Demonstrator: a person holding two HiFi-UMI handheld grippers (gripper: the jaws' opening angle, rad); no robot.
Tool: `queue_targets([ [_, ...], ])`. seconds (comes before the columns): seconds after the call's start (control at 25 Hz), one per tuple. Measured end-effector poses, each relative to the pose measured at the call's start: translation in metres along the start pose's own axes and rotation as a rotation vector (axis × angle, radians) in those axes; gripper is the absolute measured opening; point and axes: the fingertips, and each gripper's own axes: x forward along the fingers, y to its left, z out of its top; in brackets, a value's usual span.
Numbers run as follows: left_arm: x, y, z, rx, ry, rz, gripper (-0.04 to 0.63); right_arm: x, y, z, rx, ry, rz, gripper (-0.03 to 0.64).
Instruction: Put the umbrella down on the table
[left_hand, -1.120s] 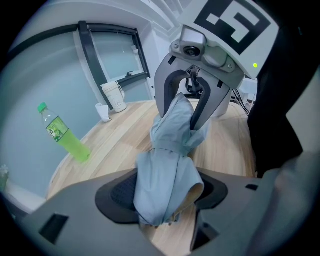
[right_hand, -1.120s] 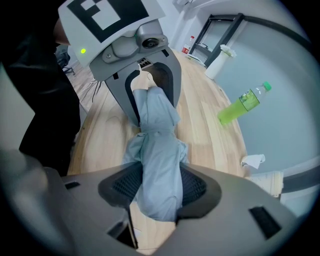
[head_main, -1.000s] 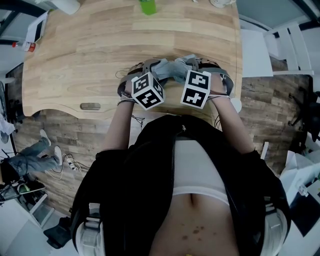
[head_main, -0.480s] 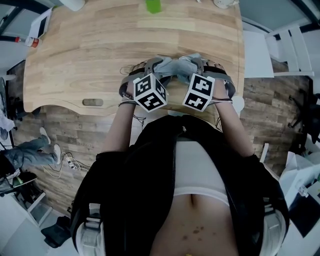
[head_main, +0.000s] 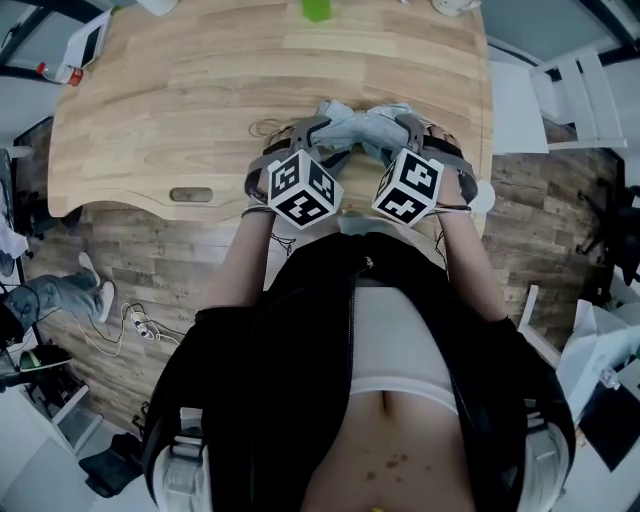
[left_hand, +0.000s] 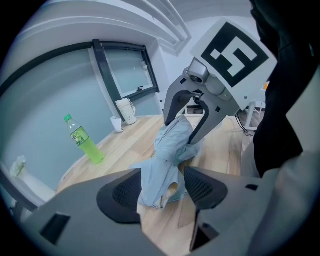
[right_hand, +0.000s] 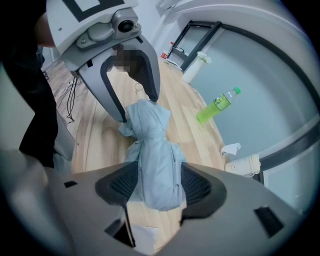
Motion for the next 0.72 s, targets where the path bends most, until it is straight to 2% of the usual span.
queue_targets([
  [0.2,-0.012,-0.003,0.004,-0.028,-0.058,0.046,0.261,-0.014,0.005,0.006,0.029,-0.017,-0.030,0.284],
  [0.28,-0.019,-0.003,0.007,-0.052,-0.085,0.068,0.245,-0.024,0.002,0.013,0.066,-0.061,-0.072,0.268],
  [0.48,-0.038,0.005,0.016,-0.133,-0.178,0.156,0.184,-0.062,-0.026,0.039,0.335,-0.297,-0.240,0.172],
  [0.6,-0.049,0.008,0.022,-0.171,-0.231,0.204,0.136,-0.080,-0.034,0.047,0.422,-0.400,-0.306,0.126],
  [0.72,-0.060,0.011,0.028,-0.216,-0.276,0.241,0.084,-0.097,-0.033,0.061,0.489,-0.556,-0.333,0.101],
])
